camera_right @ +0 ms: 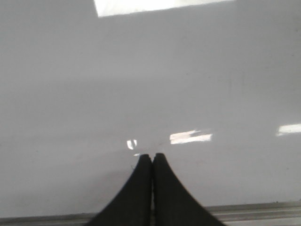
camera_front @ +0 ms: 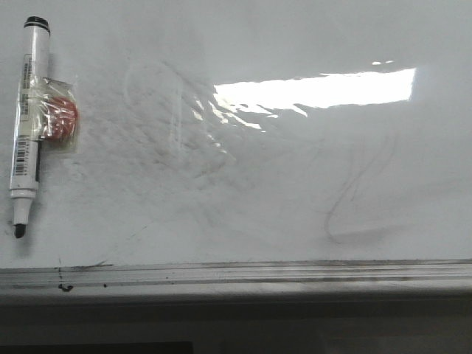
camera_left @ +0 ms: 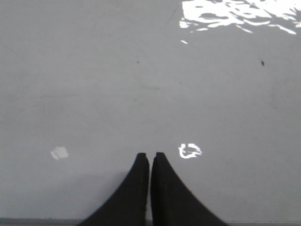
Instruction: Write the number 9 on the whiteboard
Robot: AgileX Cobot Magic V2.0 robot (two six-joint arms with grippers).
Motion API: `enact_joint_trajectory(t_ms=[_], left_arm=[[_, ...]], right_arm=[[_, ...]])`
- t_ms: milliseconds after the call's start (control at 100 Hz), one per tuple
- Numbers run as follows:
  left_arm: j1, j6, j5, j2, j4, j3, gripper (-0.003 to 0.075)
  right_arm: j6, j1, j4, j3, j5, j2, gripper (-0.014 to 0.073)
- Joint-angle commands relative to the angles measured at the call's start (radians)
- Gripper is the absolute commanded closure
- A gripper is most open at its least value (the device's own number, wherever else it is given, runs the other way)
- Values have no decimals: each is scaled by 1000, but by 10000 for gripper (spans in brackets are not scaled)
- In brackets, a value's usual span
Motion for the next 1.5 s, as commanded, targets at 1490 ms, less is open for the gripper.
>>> enact_joint_trajectory(t_ms=[1490], left_arm=[[0, -14, -116, 62, -187, -219, 741]], right_arm=[[48, 38, 70, -236, -8, 123, 657]])
